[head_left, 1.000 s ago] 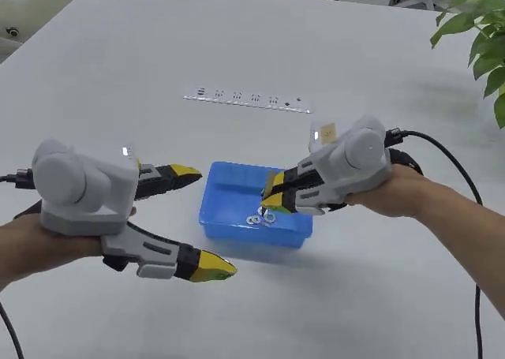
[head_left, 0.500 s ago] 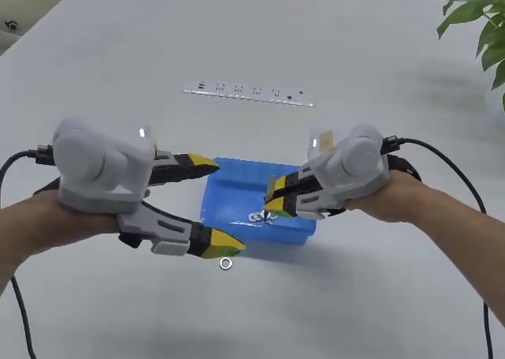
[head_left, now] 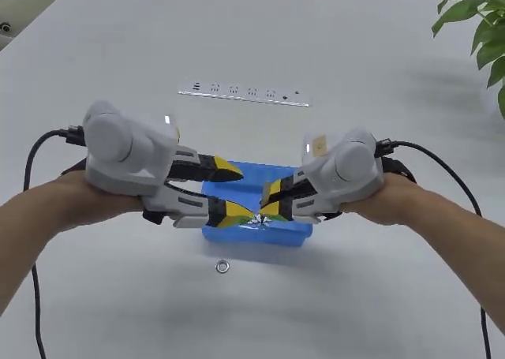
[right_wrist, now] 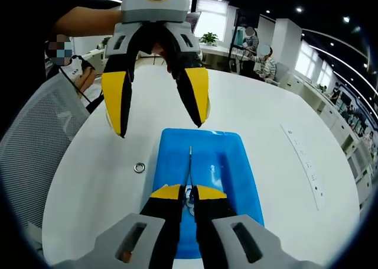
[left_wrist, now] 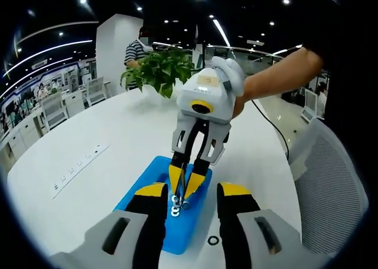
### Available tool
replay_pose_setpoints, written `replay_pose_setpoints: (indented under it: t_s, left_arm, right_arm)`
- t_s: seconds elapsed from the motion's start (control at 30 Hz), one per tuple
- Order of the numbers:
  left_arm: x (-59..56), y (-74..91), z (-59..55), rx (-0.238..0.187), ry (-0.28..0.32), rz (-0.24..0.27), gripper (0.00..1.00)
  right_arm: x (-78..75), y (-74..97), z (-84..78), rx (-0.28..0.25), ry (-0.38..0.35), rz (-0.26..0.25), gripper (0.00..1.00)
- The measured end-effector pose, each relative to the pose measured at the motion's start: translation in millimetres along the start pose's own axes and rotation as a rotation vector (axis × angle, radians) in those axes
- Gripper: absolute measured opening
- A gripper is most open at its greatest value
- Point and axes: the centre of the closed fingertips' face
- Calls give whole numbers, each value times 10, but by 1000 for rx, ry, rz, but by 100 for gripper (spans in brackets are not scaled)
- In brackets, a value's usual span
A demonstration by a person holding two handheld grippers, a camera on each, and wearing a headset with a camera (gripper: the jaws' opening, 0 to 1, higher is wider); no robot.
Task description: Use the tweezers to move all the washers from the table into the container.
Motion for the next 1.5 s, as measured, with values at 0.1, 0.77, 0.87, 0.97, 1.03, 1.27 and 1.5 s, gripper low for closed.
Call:
replay_pose_setpoints:
  t_s: [0.1, 0.77, 0.87, 0.97, 1.03, 1.27, 1.5]
  left_arm:
    - [11, -49, -2, 13, -14, -5, 30]
    - [91, -251, 39, 42, -97, -20, 7]
    - [87, -250, 38, 46, -104, -25, 6]
    - [103, -237, 34, 54, -120, -19, 5]
    - [104, -224, 55, 48, -117, -20, 5]
    - [89, -204, 77, 48, -113, -24, 5]
    - [94, -158, 113, 44, -103, -12, 5]
  right_arm:
    - [4, 1, 0, 2, 7, 1, 8]
    - [19, 6, 4, 18, 47, 9, 9]
    - [8, 14, -9, 27, 54, 5, 10]
    - [8, 21, -12, 29, 62, 3, 10]
    - [-6, 26, -14, 30, 66, -6, 13]
    - [-5, 57, 5, 25, 56, -17, 16]
    - [-21, 129, 67, 13, 39, -37, 20]
Point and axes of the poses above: the centre of the closed fingertips' face, and the gripper's own axes: y roughly backward along the fingers, x roughly to its left, z roughly out of its top
